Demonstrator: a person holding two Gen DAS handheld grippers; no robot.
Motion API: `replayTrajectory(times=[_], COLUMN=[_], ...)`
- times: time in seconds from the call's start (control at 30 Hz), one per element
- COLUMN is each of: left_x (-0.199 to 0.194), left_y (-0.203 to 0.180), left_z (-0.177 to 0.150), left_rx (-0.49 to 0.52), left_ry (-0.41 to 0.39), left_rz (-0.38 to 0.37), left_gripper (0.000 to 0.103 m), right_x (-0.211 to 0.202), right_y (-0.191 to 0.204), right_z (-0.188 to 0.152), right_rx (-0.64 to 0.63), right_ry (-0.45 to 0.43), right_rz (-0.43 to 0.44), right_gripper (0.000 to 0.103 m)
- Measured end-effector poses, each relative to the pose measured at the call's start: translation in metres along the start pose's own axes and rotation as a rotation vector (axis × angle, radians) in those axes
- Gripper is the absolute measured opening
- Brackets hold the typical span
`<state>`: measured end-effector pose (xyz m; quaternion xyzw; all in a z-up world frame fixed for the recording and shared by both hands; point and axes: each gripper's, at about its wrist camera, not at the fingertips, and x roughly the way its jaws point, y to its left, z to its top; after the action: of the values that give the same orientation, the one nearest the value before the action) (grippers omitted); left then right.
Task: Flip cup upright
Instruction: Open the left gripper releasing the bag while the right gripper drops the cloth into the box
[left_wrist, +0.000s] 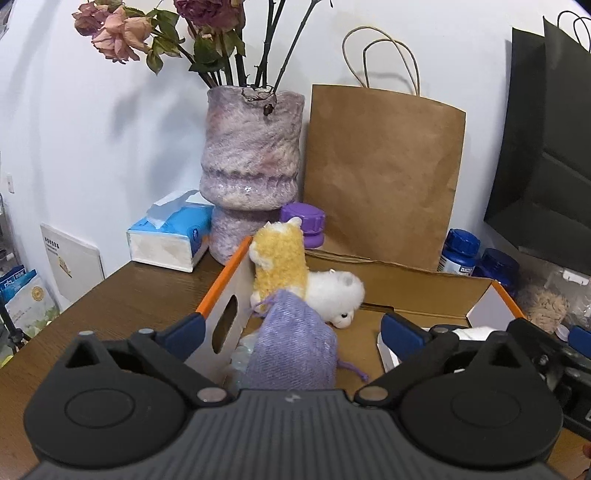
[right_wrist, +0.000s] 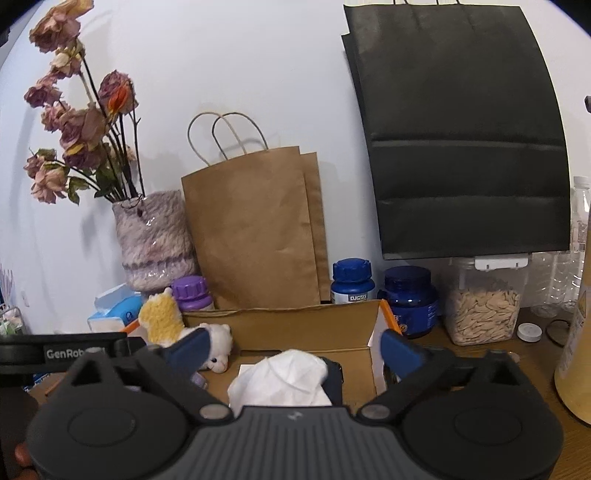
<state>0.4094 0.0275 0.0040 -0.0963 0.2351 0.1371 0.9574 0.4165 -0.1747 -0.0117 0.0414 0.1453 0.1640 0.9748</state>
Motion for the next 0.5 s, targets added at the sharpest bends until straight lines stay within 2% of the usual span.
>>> replayTrajectory(times=[0.5], left_x=[-0.019], left_y=[0.007], left_z=[0.004], left_rx=[-0.032], left_ry=[-0.043], left_rz=[0.004], left_gripper=[0.103], right_x=[-0.017], right_y=[0.006], right_z=[0.008], right_rx=[-0.008], right_ry=[-0.015], right_rz=[0.008], right_gripper=[0.103])
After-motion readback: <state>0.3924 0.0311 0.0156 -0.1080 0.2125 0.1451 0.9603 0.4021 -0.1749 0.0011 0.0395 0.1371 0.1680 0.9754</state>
